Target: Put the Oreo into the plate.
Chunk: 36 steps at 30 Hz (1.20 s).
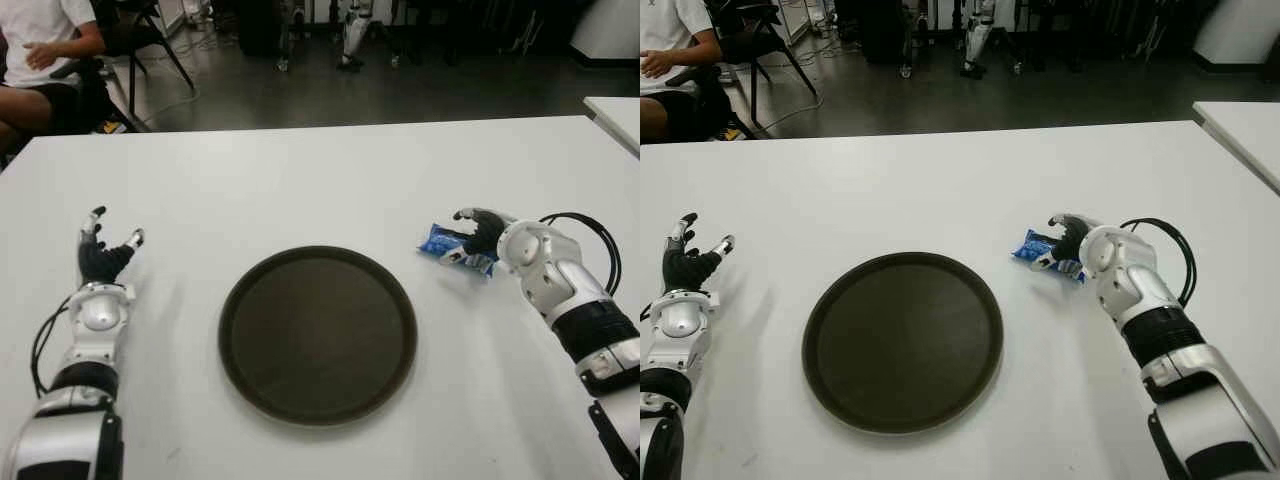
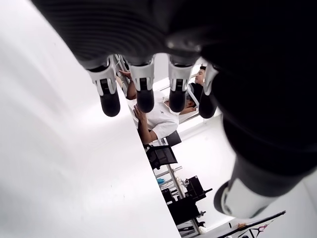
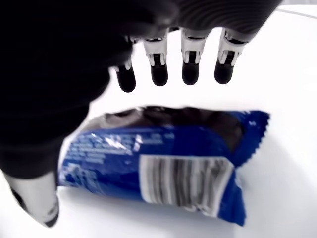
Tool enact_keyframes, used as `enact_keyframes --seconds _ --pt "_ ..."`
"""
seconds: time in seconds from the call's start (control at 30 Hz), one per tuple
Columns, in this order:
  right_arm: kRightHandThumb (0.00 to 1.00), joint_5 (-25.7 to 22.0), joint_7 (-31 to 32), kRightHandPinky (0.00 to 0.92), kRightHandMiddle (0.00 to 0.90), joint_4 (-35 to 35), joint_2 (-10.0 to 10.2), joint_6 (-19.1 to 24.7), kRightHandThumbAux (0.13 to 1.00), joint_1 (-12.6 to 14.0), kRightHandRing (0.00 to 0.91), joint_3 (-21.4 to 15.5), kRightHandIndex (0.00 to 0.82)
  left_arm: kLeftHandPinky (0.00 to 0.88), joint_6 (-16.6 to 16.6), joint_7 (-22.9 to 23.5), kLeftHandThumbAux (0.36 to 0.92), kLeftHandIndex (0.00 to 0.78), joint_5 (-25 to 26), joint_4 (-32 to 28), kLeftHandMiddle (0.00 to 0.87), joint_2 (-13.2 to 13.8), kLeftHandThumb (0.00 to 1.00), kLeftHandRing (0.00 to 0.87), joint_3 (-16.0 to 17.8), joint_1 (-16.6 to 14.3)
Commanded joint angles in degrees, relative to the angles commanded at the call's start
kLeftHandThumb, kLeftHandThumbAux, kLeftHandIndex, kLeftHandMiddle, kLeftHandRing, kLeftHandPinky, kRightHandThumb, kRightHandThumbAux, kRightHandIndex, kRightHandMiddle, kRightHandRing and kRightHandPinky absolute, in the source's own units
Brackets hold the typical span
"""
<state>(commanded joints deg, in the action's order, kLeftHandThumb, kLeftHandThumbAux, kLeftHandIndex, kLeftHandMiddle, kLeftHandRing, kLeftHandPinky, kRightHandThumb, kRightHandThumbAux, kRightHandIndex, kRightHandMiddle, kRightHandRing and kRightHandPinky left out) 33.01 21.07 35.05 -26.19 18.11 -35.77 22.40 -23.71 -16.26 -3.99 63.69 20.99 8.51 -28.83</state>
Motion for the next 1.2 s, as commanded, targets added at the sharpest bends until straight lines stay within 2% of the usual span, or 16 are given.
enact_keyframes --seconds 0.5,0.73,1.0,1.2 --pt "0.0 0.6 0.0 0.0 0.043 1.9 0.8 -0.4 0.723 -0.8 0.003 0.5 0.023 0.0 0.1 -0.2 0.763 0.001 0.0 -0.4 0.0 -0.1 0.0 0.0 -0.1 0.2" --pt "0.0 0.6 0.1 0.0 0.038 2.6 1.1 -0.7 0.709 -1.0 0.002 0.9 0.018 0.0 -0.2 0.1 0.76 0.0 0.2 0.0 0.0 0.0 0.0 0.0 0.1 0.2" --pt "0.0 1.0 -2.4 0.0 0.043 5.7 2.3 -3.4 0.681 -1.1 0.007 2.1 0.02 0.0 -0.2 -0.6 0.741 0.002 -0.2 -0.3 0.0 -0.1 0.0 0.0 -0.2 0.3" --pt "0.0 1.0 -1.1 0.0 0.045 5.9 2.6 -4.2 0.683 -1.5 0.005 3.3 0.021 0.0 0.2 -0.9 0.74 0.001 -0.3 -0.4 0.0 -0.1 0.0 0.0 -0.3 0.2"
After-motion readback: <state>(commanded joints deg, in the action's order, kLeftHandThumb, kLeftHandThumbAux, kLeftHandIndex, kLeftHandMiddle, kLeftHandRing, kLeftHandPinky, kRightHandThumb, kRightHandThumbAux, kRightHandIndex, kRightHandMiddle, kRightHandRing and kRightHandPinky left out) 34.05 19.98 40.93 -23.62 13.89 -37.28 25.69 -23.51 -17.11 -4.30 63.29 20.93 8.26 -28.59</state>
